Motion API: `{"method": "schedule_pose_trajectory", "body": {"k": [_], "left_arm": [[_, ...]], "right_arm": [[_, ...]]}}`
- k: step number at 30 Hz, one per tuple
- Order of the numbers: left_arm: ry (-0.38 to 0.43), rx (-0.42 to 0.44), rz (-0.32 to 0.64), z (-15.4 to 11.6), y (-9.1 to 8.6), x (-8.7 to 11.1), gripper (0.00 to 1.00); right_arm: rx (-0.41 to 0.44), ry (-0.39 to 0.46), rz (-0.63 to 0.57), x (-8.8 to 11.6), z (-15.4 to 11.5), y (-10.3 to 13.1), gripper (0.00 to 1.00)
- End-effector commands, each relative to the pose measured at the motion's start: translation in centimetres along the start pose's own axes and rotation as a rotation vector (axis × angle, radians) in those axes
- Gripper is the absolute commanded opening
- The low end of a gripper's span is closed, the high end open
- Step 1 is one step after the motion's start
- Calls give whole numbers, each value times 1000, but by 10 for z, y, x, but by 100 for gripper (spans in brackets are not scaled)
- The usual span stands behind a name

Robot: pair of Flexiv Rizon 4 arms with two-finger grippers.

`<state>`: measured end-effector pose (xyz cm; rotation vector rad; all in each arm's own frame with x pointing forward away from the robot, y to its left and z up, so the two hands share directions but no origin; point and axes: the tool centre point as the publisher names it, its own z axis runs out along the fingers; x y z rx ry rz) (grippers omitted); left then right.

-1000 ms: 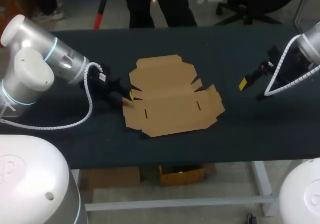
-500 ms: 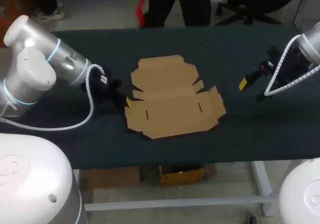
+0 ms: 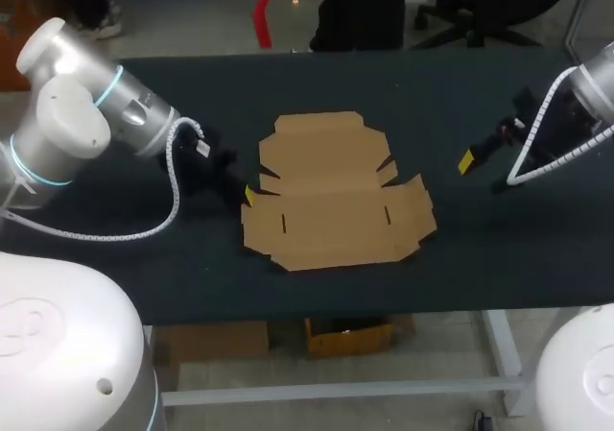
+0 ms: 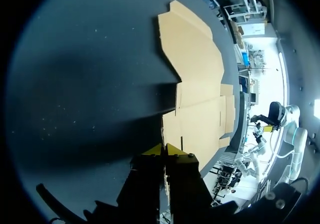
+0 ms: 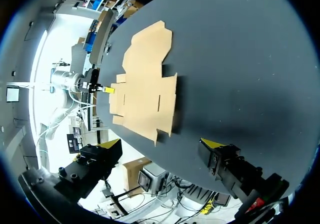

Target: Assemble the packaging by folding the flat box into shape, placing the metal phone stand inside, and closing the box properly

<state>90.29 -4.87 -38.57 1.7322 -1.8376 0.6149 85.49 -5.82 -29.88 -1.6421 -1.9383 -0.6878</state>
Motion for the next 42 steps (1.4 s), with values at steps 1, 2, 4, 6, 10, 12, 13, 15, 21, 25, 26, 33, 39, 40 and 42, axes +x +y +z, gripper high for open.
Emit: {"method": "schedule_pose_trajectory", "body": {"k": [1,2,4,6,10,12,13,15,21,25,26,33,39,40,42], "left_arm": [[-13,-38,1,-2,-9,1,0],[-15,-39,2,-2,-8,2,0],[-17,-41,5,-1,-8,3,0],[-18,-44,11,-1,-9,3,0],[-20,-51,16,0,-8,4,0],[-21,-53,19,1,-7,4,0],[-21,-53,19,1,-7,4,0],[-21,-52,19,1,-6,4,0],[-16,-39,14,0,-5,2,0],[-15,-35,12,0,-4,2,0],[-14,-33,12,0,-4,2,0],[-9,-29,7,0,-3,0,0],[-2,-20,1,0,0,-2,48],[-1,-15,-1,-1,0,-2,78],[1,1,-5,-4,1,-3,100]], "right_arm": [[3,2,-1,0,-1,0,100],[3,2,-1,0,-1,0,100],[3,2,-1,0,-1,0,100],[3,2,-1,0,-1,0,100],[3,2,-1,0,-1,0,100],[3,2,-1,0,-1,0,100],[3,2,-1,0,-1,0,100],[3,2,-1,0,-1,0,100],[3,2,-1,0,-1,0,100],[3,2,-1,0,-1,0,100],[3,2,-1,0,-1,0,100],[3,2,-1,0,-1,0,100],[3,2,-1,0,-1,0,100],[3,2,-1,0,-1,0,100],[3,2,-1,0,-1,0,100]]}}
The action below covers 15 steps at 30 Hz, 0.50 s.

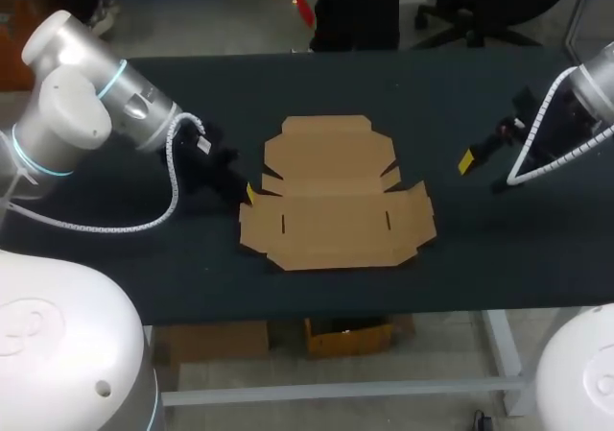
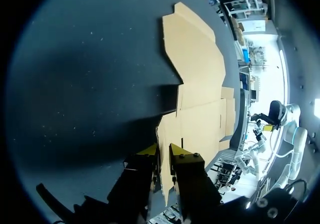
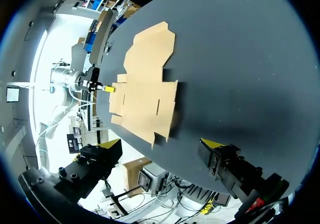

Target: Assemble the packaging by folding the flat box into shape, placing the metal phone stand inside, and closing the box properly

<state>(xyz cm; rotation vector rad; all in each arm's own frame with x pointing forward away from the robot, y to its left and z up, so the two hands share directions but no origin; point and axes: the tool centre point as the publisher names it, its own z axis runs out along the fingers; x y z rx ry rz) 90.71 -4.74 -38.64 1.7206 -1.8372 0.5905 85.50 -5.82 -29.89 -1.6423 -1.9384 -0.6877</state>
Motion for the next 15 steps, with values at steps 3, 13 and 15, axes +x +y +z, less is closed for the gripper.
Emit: {"method": "schedule_pose_trajectory", "body": {"k": [3,13,15], "left_arm": [[6,52,2,-13,6,1,100],[-25,122,29,-42,8,11,100],[-45,133,37,-46,9,16,100]], "right_arm": [[3,2,-1,0,-1,0,100],[1,0,-1,0,-2,1,100],[-5,-12,-3,2,-6,4,100]]}}
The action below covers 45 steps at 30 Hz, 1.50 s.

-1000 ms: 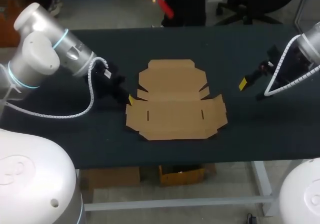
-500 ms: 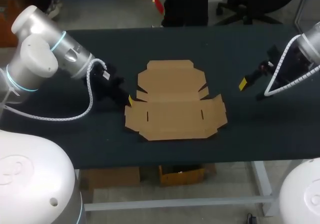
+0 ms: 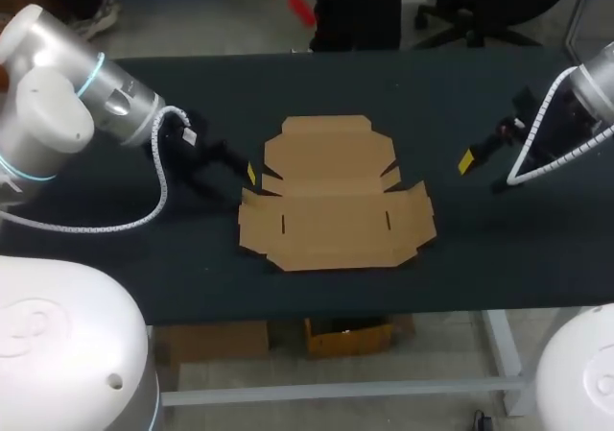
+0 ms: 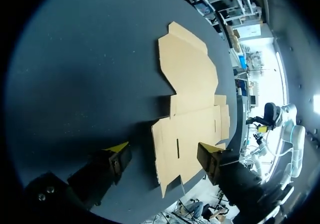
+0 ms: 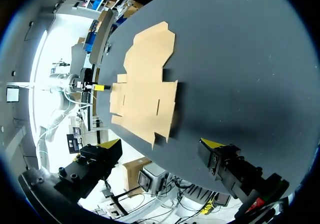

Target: Assemble the packaging by folding the flat box into shape, placing the metal phone stand inside, and closing the box properly

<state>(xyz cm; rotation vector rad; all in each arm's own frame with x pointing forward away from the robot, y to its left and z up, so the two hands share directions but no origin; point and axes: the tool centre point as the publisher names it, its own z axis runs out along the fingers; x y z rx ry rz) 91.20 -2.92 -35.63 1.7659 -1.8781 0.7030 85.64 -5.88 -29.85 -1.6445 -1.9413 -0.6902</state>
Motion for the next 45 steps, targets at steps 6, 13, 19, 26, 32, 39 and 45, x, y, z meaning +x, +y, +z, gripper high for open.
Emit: {"method": "schedule_pose_trajectory", "body": {"k": [6,13,19,26,32,39,45], "left_arm": [[-73,64,17,-26,5,17,45],[-95,121,53,-37,7,24,0],[-119,157,96,-39,8,28,0],[-143,155,99,-37,5,30,0],[-143,155,99,-37,5,30,0],[-143,155,99,-37,5,30,0],[-143,155,99,-37,5,30,0]], "right_arm": [[-26,-40,-6,8,-16,11,100],[-57,-55,-36,10,-29,26,100],[-75,-56,-52,10,-30,47,0],[-84,-46,-23,10,-25,63,0],[-84,-46,-23,10,-25,63,0],[-84,-46,-23,10,-25,63,0],[-84,-46,-23,10,-25,63,0]]}}
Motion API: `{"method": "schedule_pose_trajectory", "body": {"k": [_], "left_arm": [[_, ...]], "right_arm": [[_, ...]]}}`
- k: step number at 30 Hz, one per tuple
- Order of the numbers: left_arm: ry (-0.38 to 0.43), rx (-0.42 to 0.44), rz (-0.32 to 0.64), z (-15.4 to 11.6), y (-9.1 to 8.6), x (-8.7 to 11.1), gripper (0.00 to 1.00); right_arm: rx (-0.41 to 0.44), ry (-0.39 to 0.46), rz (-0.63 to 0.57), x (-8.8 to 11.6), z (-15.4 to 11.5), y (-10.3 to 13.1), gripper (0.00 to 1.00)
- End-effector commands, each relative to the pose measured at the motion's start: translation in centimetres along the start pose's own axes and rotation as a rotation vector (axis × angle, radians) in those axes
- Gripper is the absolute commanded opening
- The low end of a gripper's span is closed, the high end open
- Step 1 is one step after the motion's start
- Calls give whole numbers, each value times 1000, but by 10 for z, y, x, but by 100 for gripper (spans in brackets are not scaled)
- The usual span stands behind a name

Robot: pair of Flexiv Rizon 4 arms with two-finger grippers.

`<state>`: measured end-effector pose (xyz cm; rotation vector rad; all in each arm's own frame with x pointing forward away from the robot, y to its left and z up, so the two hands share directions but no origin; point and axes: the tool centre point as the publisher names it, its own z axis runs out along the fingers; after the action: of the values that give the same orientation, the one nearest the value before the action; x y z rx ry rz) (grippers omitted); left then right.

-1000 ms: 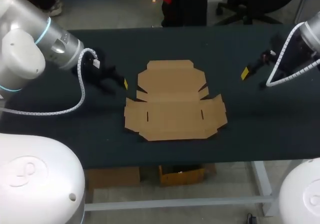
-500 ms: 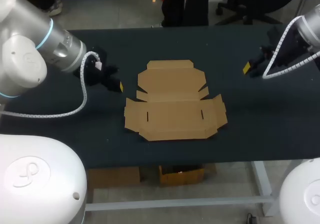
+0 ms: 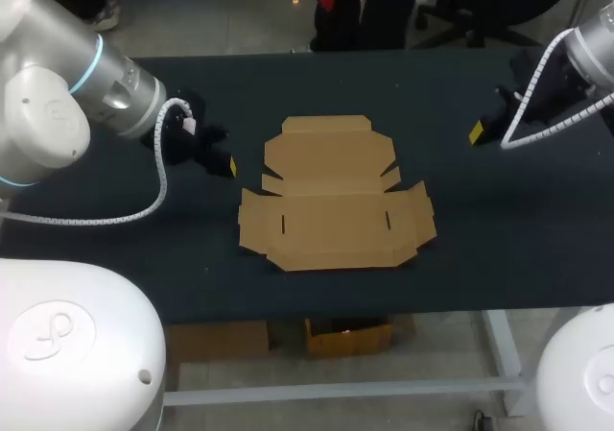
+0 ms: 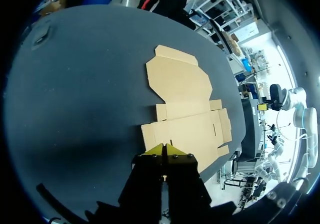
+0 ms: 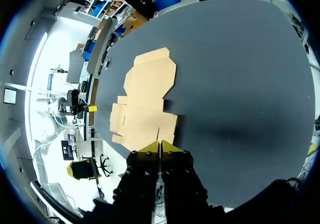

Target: Assemble the packaging by folding the flat box into shape, placing the metal phone stand inside, and closing the box properly

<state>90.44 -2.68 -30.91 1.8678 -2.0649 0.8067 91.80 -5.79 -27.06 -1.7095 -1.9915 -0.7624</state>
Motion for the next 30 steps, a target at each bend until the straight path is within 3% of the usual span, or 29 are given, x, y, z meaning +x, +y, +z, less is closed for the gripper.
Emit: {"method": "schedule_pose_trajectory", "body": {"k": [1,18,24,30], "left_arm": [[-7,-3,-1,0,-1,1,0],[-7,-3,-1,0,-1,1,0],[-70,3,1,11,-11,9,0],[-84,15,7,19,-21,8,0]], "right_arm": [[5,2,-1,0,-1,0,0],[5,2,-1,0,-1,0,0],[30,-10,40,-4,20,13,0],[49,-17,59,-11,36,24,0]]}}
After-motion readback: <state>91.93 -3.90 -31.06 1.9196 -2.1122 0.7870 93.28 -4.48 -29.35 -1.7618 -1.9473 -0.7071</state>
